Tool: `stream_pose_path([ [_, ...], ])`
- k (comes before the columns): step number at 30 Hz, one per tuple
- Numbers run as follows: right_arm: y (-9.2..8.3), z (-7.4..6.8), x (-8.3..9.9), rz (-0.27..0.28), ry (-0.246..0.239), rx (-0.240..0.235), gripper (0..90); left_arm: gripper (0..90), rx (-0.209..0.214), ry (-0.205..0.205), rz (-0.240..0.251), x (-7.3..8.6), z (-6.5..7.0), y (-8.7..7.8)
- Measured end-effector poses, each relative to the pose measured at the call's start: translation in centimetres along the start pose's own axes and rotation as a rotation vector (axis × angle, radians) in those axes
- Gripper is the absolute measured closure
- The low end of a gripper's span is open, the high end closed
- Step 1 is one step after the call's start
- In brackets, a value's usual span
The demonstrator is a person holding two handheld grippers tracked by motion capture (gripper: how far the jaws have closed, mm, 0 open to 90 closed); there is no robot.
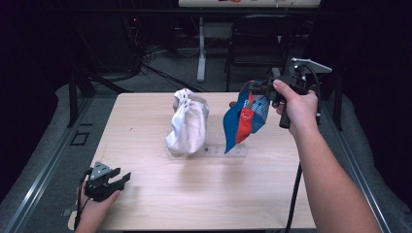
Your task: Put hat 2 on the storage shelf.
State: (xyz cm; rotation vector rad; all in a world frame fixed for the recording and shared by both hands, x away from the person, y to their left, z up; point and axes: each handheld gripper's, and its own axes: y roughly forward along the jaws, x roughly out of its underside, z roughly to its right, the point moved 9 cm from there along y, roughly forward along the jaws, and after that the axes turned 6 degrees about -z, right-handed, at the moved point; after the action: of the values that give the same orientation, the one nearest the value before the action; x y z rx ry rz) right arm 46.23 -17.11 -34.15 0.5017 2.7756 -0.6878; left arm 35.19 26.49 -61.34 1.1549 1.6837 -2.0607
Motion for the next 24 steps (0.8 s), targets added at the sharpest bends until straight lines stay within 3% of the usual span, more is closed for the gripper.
stream_pose_path([
  [7,0.2,0.9,-0.7,0.018,0.026,0.004,78.2,52.5,-0.001,0.000,0.001,0.0,-0.1,-0.1],
  [24,-1.2,1.4,-1.0,0.028,0.028,0.019,78.2,52.5,-0.001,-0.002,0.001,0.0,0.0,0.0],
])
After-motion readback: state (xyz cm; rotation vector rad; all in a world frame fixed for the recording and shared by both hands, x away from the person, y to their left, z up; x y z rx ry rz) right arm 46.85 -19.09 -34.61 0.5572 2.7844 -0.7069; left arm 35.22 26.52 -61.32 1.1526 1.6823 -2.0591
